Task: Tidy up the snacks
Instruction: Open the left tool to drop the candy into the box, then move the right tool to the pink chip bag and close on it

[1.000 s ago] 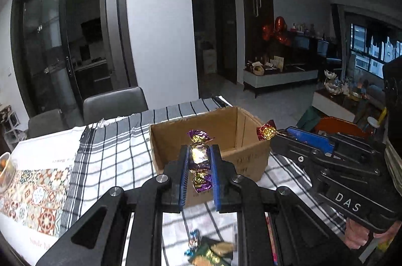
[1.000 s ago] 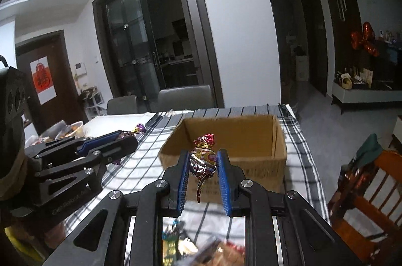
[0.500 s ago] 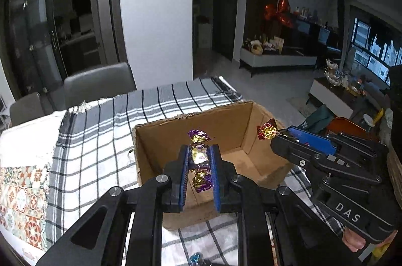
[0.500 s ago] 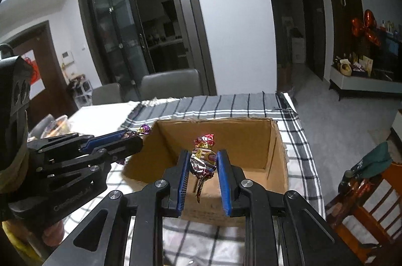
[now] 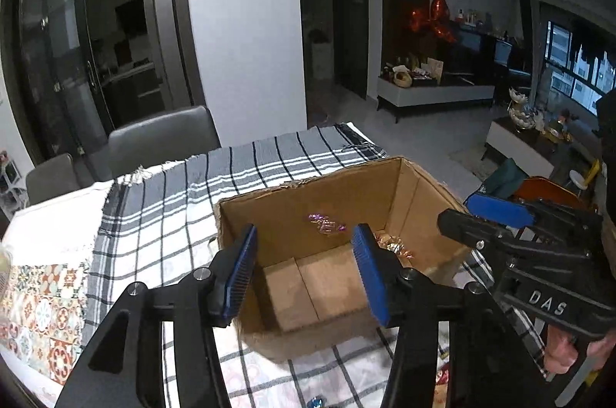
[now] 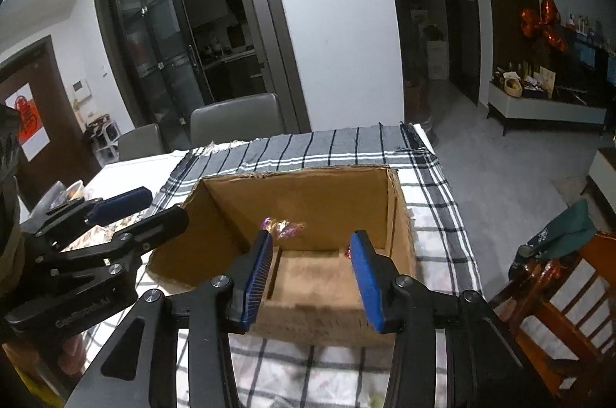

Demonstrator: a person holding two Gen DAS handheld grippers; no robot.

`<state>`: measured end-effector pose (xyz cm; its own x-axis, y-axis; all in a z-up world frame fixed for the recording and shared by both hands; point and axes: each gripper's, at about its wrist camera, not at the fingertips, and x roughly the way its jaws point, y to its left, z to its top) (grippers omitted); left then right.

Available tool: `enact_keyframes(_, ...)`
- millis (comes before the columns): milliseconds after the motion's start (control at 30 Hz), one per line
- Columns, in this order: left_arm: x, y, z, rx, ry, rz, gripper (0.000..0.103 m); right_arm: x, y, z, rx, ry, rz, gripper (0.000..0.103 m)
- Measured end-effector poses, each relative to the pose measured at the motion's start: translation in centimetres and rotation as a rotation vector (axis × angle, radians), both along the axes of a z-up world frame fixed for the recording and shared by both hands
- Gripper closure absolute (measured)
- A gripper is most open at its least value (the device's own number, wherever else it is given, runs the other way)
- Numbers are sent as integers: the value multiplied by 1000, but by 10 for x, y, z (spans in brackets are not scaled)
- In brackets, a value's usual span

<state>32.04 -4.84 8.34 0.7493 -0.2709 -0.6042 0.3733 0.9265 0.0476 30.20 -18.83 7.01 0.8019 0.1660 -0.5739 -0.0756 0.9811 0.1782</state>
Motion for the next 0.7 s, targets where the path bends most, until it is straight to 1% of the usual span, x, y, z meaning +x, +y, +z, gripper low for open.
enact_keyframes(133,-27,2,9,5,-27,-7,48,-26,0,10,1,-37,-9,60)
enact_keyframes(300,-61,4,20,13,-67,-17,48,-61,0,18,16,-64,-35,60)
enact_keyframes(600,-118,5,21,28,-136,-71,48,-115,-1,11,41,-65,-55,60)
enact_keyframes(700,-134,6,16,40,-152,-84,48,-131,-1,4,25,-66,-66,60)
